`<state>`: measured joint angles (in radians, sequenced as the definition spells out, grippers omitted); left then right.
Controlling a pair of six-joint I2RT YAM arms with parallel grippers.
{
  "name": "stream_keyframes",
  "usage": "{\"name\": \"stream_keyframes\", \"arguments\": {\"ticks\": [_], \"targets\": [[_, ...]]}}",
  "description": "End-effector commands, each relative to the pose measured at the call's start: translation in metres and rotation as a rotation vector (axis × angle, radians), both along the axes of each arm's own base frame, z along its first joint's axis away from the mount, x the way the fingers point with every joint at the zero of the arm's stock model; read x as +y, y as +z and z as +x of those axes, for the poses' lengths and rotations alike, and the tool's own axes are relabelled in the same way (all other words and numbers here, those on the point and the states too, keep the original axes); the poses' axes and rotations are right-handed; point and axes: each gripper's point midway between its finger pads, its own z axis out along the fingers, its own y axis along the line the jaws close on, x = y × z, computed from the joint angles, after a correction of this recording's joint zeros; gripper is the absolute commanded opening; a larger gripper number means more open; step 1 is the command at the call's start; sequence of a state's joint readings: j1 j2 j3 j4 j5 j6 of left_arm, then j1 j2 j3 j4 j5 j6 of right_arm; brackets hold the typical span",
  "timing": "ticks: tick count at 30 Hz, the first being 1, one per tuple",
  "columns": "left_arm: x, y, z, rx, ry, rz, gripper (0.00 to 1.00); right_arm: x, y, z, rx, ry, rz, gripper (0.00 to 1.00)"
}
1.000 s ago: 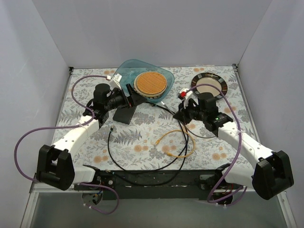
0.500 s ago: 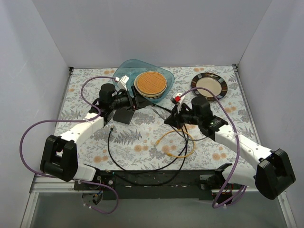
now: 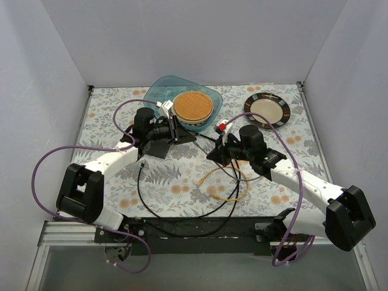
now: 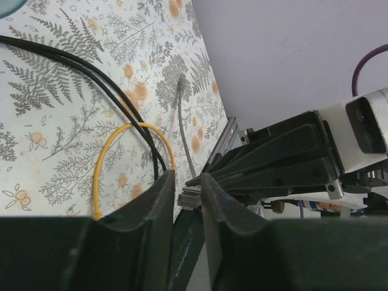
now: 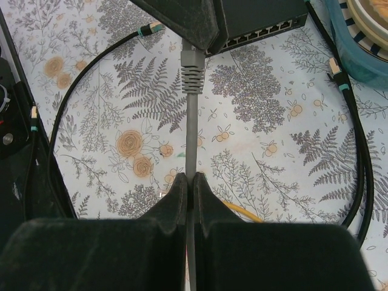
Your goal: Insert the plug into the switch port
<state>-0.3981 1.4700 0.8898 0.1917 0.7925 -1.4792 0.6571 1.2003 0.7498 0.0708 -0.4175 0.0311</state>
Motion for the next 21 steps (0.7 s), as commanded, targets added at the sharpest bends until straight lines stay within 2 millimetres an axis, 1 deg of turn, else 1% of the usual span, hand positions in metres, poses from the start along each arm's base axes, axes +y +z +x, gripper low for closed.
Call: {"name": "stream_keyframes", "arguments": {"ticks": [1,2,3,4,5,6,8,9,11,12,15,16,18,19,20,21], "targets": [[-0.007,0.023,-0.002,-0.061,-0.057,-0.033,0.15,0.007,0.02,0.01,-0.05,-0.026,0.041,0.01],[-0.008,0.022,-0.003,-0.061,-0.062,-0.033,0.1,0.007,0.02,0.01,-0.049,-0.029,0.041,0.01],[-0.008,0.022,-0.003,-0.063,-0.067,-0.034,0.0,0.007,0.021,0.011,-0.052,-0.031,0.042,0.01],[-0.009,0.023,-0.004,-0.063,-0.072,-0.036,0.0,0.007,0.021,0.011,-0.051,-0.031,0.043,0.01],[-0.009,0.023,-0.005,-0.064,-0.076,-0.035,0.0,0.007,0.021,0.011,-0.051,-0.033,0.044,0.04],[-0.01,0.022,-0.005,-0.069,-0.08,-0.034,0.0,0.007,0.023,0.011,-0.055,-0.033,0.047,0.2],[-0.01,0.024,-0.008,-0.082,-0.094,-0.036,0.0,0.009,0.029,0.011,-0.064,-0.027,0.067,0.36],[-0.009,0.025,-0.009,-0.098,-0.098,-0.033,0.0,0.01,0.036,0.01,-0.077,-0.022,0.087,0.51],[-0.01,0.027,-0.013,-0.123,-0.119,-0.034,0.0,0.013,0.048,0.008,-0.096,-0.01,0.125,0.62],[-0.009,0.031,-0.016,-0.143,-0.127,-0.036,0.0,0.014,0.059,0.008,-0.114,-0.012,0.158,0.72],[-0.008,0.04,-0.024,-0.224,-0.146,-0.037,0.0,0.017,0.083,0.007,-0.14,-0.004,0.217,0.82],[-0.008,0.043,-0.025,-0.258,-0.149,-0.036,0.0,0.019,0.093,0.007,-0.149,0.009,0.235,0.83],[-0.006,0.047,-0.029,-0.293,-0.144,-0.04,0.0,0.023,0.099,0.006,-0.144,0.032,0.247,0.83],[-0.005,0.057,-0.033,-0.34,-0.143,-0.055,0.0,0.027,0.107,0.004,-0.142,0.055,0.264,0.83],[-0.004,0.06,-0.035,-0.358,-0.141,-0.06,0.0,0.029,0.109,0.003,-0.139,0.068,0.269,0.82],[-0.003,0.064,-0.036,-0.378,-0.139,-0.066,0.0,0.032,0.109,0.004,-0.129,0.078,0.272,0.8]]}}
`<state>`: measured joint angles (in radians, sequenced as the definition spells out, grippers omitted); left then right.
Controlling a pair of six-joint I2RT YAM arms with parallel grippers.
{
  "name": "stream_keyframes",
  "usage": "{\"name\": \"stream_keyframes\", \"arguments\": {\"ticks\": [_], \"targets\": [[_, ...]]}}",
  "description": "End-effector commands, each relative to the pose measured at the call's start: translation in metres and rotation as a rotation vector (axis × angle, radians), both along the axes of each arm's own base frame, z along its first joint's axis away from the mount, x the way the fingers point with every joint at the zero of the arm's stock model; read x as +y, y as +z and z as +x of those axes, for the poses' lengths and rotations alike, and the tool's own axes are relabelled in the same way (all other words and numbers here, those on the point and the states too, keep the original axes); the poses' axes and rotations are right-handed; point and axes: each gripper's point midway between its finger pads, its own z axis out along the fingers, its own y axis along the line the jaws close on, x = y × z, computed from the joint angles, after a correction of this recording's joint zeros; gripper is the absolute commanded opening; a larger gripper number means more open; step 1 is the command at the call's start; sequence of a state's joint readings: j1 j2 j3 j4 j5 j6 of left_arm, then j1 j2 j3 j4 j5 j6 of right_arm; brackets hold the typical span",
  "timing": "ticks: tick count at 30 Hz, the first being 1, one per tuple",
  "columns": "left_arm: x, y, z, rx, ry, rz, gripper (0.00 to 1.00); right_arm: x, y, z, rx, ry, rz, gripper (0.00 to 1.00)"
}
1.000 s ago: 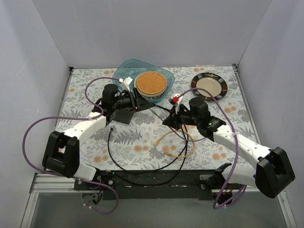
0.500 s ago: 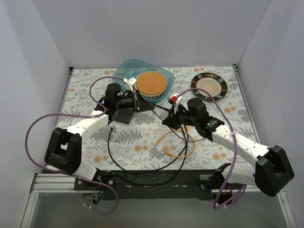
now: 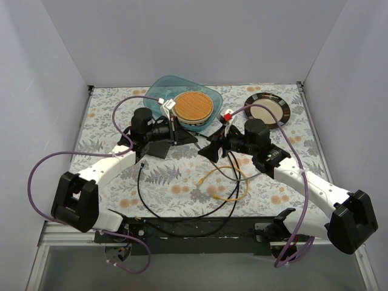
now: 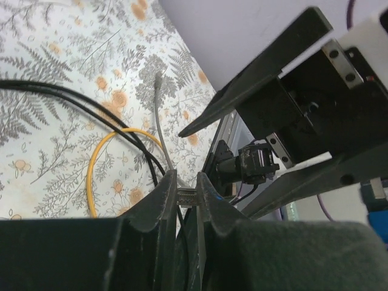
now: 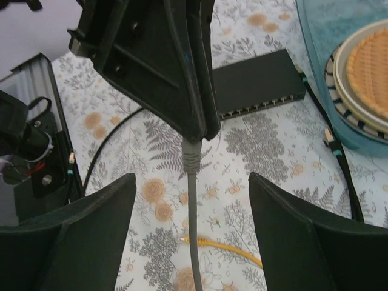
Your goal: Insert the plug into the switch port
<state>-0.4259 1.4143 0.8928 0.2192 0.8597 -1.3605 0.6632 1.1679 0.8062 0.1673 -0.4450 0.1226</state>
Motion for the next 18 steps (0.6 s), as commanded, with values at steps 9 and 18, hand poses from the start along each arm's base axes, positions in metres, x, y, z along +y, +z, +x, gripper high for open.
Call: {"name": "stream_keyframes", "arguments": {"ticks": [9,18], "targets": [[0.011,0.064,-0.034,-0.32,-0.025,-0.109,0.0,0.029,0.064,-0.009,-0.048,0.159,0.173,0.66],[0.01,0.067,-0.04,-0.337,-0.055,-0.123,0.0,0.035,0.067,-0.01,-0.029,0.189,0.201,0.13]]}}
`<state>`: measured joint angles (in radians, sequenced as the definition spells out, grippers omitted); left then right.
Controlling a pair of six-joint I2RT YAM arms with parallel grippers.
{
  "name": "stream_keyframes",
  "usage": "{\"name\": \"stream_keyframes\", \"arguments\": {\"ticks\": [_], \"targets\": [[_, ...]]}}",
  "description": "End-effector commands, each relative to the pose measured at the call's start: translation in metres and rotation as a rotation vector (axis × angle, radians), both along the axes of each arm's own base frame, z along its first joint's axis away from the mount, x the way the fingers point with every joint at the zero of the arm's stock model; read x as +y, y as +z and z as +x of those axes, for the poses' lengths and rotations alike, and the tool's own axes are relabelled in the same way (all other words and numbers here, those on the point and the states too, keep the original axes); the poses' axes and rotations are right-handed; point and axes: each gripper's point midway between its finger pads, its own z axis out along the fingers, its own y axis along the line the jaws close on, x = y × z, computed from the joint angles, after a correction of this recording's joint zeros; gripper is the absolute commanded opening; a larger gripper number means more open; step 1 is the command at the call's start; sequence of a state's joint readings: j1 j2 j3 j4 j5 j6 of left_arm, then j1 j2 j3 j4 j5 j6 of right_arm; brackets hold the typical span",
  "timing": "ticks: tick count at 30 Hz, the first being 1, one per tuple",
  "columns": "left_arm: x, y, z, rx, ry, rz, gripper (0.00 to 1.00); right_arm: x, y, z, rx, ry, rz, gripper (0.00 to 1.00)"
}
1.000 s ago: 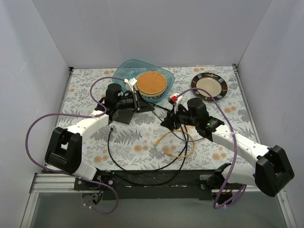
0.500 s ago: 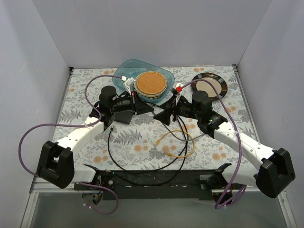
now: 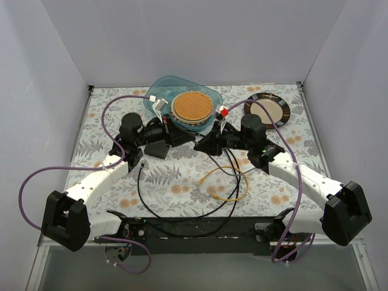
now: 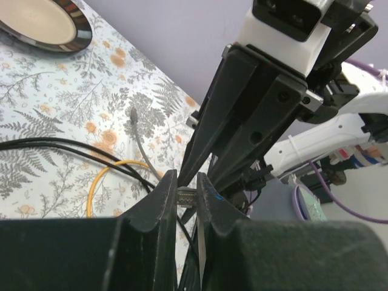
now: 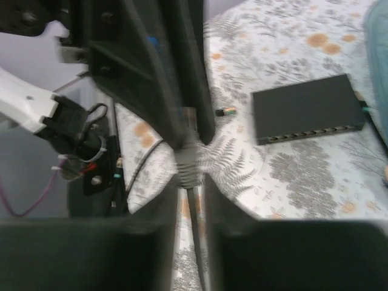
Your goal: Insert the plug into the switch port
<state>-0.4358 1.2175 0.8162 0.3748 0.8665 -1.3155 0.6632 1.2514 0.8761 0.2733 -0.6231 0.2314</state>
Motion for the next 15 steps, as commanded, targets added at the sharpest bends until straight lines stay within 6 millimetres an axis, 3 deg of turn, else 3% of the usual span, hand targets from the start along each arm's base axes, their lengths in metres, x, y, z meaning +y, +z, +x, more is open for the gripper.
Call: {"name": "stream_keyframes", "arguments": {"ticks": [1,3,4,5,10,15], "targets": [[0.0,0.008,-0.011,-0.051,-0.037,-0.015,0.0,0.007,0.039,0.0,-0.076,0.032,0.092,0.06],[0.001,0.009,-0.01,-0.06,-0.027,-0.014,0.18,0.007,0.041,0.001,-0.08,0.025,0.09,0.01],[0.002,0.008,-0.009,-0.052,-0.015,-0.007,0.36,0.005,0.037,0.003,-0.085,0.01,0.072,0.01],[0.003,0.008,-0.007,-0.059,-0.002,-0.001,0.98,0.003,0.038,0.005,-0.093,-0.001,0.064,0.01],[0.013,0.015,0.013,-0.048,0.158,0.021,0.98,-0.01,0.022,0.01,-0.109,-0.078,-0.033,0.01],[0.021,0.029,0.016,-0.053,0.235,0.001,0.98,-0.029,0.011,0.016,-0.179,-0.181,-0.131,0.01]]}}
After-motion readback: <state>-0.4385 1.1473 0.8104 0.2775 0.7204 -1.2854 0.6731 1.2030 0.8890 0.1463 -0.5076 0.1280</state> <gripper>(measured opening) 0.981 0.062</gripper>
